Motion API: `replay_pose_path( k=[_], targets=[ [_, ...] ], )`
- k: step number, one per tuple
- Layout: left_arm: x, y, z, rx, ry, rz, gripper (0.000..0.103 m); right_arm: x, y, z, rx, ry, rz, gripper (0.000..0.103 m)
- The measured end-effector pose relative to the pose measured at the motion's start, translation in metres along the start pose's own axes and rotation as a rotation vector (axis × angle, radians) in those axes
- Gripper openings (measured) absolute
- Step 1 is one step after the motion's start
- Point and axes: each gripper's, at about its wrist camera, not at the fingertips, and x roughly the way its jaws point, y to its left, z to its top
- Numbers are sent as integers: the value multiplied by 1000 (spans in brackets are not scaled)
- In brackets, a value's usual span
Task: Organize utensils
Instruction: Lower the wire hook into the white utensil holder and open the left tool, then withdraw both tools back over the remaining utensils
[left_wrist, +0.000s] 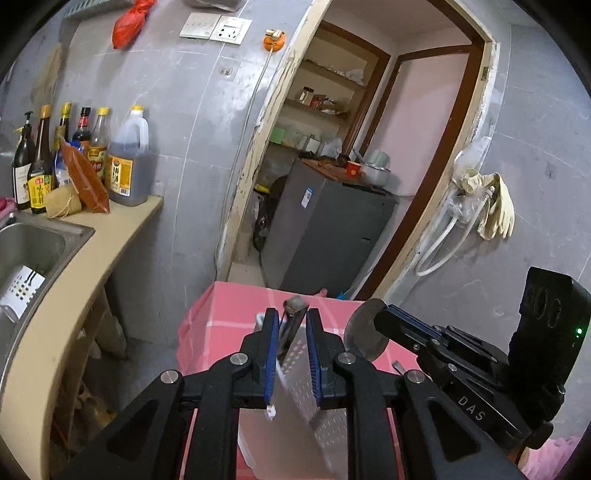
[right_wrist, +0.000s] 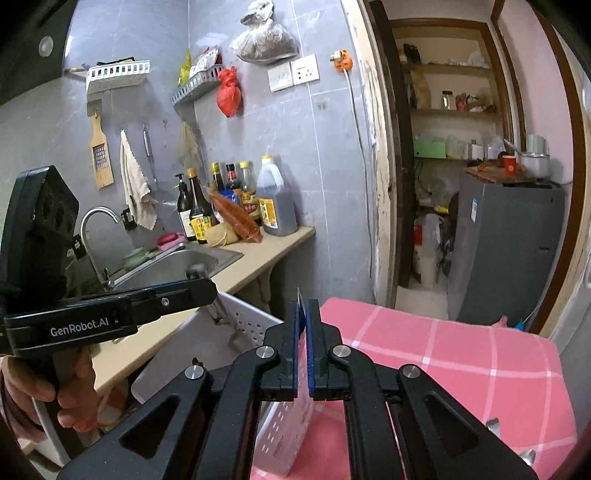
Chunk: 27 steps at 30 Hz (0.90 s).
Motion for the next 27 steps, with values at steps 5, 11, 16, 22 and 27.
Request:
replay_pose_path(
  k=[5,11,16,22,27],
  targets=[
    [-7,-2,-1,-6,-16,-16,38,-8,-4,-2,17,-1,7,21],
    [-20,-11,1,-6,-60,6,42,-36,-17,4,57,-60,-56,36],
    [-36,-35,3,53,-151,63,63,-72,-33,13,79,-137,-152,73],
    [-50,-71,0,99,-247,84,90,-128,-53,20,87,-236,-291,100],
    [-53,-102,-6,149,-253,52,96,-163,-67,20,88,-257,-335,102]
  ],
)
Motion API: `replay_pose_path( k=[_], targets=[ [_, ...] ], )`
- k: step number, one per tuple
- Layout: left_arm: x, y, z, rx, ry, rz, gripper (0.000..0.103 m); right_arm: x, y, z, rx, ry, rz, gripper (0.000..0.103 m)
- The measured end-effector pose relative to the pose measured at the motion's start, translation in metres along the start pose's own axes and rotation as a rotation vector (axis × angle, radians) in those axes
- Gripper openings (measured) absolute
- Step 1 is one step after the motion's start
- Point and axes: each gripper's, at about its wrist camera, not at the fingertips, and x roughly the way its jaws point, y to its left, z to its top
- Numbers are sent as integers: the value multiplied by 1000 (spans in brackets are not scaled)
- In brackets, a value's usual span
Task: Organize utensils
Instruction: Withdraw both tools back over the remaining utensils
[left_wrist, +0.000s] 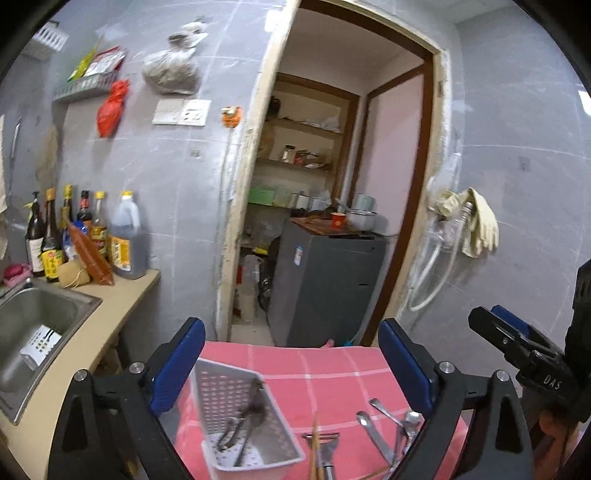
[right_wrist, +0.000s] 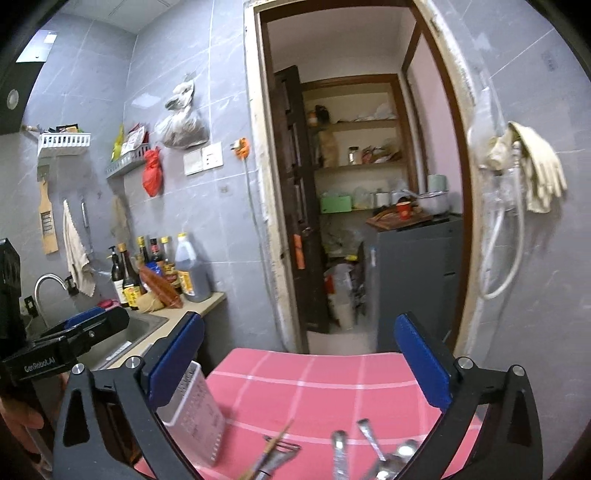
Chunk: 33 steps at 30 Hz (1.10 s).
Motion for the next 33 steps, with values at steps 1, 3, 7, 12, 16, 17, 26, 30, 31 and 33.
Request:
replay_pose_path(
  k=[1,3,7,12,16,17,26,30,31,33],
  targets=[
    [-1,-5,-1,9,-3,-4,97,-5,-4,0,-7,-1,-11,102],
    [-3,-17,-3,30,-4,-15,99,-14,-11,-1,-16,3,-31,102],
    [-5,-41,-10,63,0,-49,103,-32,-28,-7,-17,16,-69,102],
    [0,-61,-20,90,37,-78,103,-48,-52,-19,-20,48,-110,102],
    [7,-73,-31,92,72,-96,103,-55,-69,-31,-26,83,-134,102],
    [9,-77,-36,90,83,-98,103,-55,-73,-35,-27,92,-141,102],
    [35,-92,-65,59,202,-133,103,-46,-112,-68,21,206,-122,102],
    [52,-96,-78,40,262,-143,103,-36,-128,-82,55,251,-98,102],
    [57,-96,-82,35,282,-143,103,-32,-132,-86,64,266,-91,101],
    [66,-96,-91,24,316,-140,103,-25,-139,-93,80,288,-78,101]
  ],
)
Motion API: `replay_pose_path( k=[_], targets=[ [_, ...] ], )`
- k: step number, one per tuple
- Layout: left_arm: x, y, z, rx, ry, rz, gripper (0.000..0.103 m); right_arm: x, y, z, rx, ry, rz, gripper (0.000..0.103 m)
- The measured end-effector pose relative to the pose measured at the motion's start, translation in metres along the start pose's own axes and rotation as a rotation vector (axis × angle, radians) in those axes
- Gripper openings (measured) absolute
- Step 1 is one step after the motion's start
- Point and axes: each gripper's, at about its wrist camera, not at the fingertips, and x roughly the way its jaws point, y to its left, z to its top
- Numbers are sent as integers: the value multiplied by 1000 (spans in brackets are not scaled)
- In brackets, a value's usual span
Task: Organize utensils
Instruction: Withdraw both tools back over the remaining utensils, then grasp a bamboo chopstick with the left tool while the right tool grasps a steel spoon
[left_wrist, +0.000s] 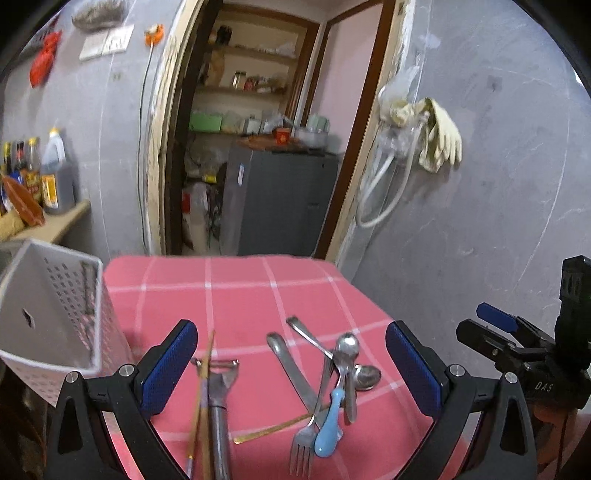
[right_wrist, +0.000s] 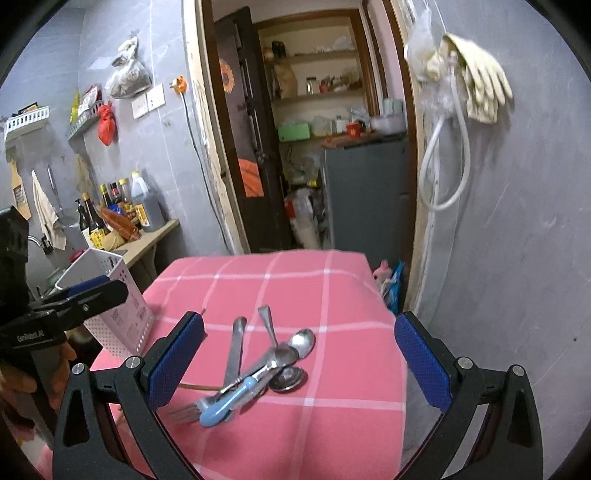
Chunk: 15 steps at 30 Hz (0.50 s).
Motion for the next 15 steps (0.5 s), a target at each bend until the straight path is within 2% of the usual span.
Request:
replay_pose_path(
  k=[2,5,7,10,15],
  targets=[
    [8,1,-5,-9,26,2,102,10,-6,-5,18,28,17,100],
    [24,3,-15,-20,68,20,99,28,-13,-13,45,73,42,86],
    [35,3,-19,-18,101,42,90,42,-16,-20,58,103,58,77],
    [50,8,-26,-33,154,74,81,58,-19,-27,69,135,85,70],
    [68,16,-30,-61,200,172,72,84,-18,-38,71,194,133,54]
  ],
)
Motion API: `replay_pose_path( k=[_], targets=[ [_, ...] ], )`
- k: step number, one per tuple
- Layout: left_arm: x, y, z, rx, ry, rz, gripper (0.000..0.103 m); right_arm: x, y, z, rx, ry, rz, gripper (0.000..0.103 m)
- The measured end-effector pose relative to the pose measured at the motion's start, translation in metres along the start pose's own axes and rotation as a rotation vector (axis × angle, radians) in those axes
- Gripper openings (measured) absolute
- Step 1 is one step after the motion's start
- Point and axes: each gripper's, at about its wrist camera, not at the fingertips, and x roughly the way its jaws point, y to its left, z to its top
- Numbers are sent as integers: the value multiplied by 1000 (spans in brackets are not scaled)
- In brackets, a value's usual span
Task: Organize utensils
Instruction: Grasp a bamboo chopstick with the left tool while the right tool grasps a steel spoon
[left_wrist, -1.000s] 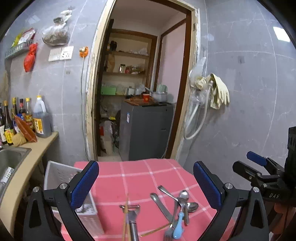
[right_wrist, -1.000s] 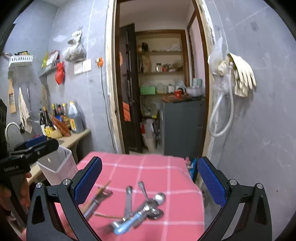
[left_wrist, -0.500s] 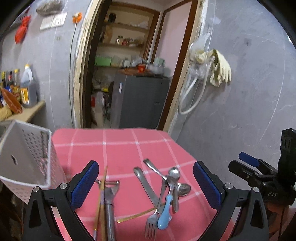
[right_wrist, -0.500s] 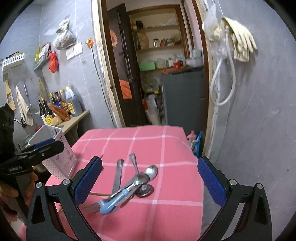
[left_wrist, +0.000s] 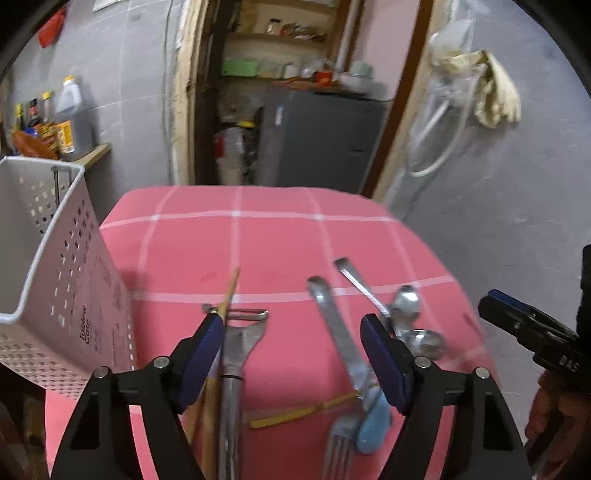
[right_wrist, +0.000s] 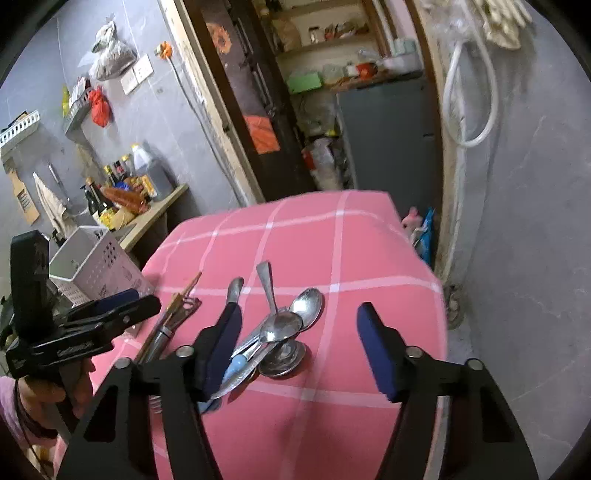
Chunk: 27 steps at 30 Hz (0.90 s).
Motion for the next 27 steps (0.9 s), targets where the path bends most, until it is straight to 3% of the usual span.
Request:
replay_pose_path(
  k=[3,13,22,27],
  targets=[
    [11,1,-1,-16,19,66,69,16,0,-1,-4,40,22,45],
    [40,15,-3,-97,95,208,65,64,3,-4,-20,160,28,36],
    [55,28,-2,-177,155,241,64,86,-5,-6,17,203,22,30],
    [65,35,-4,-220,209,215,48,93,-5,-5,23,216,43,27]
  ],
)
